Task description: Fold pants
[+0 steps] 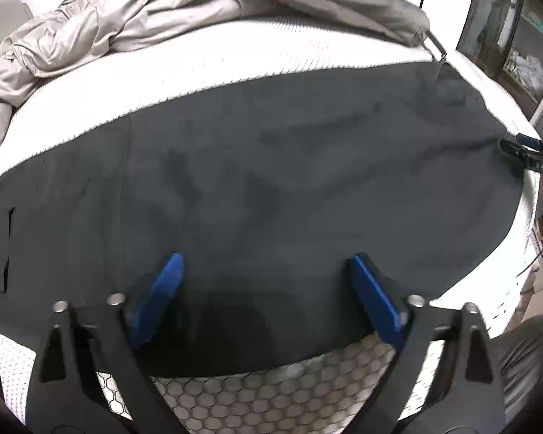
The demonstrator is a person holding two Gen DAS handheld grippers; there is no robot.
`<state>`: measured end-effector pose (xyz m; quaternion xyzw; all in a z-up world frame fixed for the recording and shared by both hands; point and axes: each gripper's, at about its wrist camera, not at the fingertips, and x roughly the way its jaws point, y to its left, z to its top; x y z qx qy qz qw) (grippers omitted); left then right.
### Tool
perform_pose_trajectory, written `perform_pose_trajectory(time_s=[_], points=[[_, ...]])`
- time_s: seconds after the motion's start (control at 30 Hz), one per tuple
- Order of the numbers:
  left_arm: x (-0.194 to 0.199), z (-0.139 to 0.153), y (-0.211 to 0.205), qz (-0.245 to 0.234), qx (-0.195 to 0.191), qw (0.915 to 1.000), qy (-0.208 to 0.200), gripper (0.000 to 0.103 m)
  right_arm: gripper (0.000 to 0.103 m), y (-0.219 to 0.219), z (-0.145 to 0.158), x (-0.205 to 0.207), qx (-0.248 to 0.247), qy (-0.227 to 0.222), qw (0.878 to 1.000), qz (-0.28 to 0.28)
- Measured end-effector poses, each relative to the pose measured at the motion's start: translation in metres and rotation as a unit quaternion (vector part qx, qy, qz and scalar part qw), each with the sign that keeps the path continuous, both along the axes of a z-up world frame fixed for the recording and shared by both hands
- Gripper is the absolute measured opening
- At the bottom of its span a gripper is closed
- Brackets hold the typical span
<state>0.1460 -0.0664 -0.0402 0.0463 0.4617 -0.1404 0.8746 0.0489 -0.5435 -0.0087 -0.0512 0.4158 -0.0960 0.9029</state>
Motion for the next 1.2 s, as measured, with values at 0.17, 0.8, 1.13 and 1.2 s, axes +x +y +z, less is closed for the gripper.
perform_pose_trajectory(time_s=[0.17,0.8,1.13,1.2], points=[[0.023,0.009,-0.042,-0.021,-0.017,0.9996,-0.008,0.09,0.094,0.069,0.013,0.015,0.064,-0.008,0.992,0.105],[0.049,-0.003,0.034,0.093,0.043,0.9946,0.014,0.09,0.092,0.012,-0.004,0.046,-0.028,0.004,0.999,-0.047],[0.075,0.012,-0.05,-0.007,0.019,0.9998,0.003,0.09,0.093,0.135,-0.017,0.107,0.022,0.051,0.989,0.137],[0.088,-0.01,-0.053,-0.007,0.029,0.999,0.034,0.09,0.093,0.138,-0.037,0.118,0.025,0.073,0.987,0.139]])
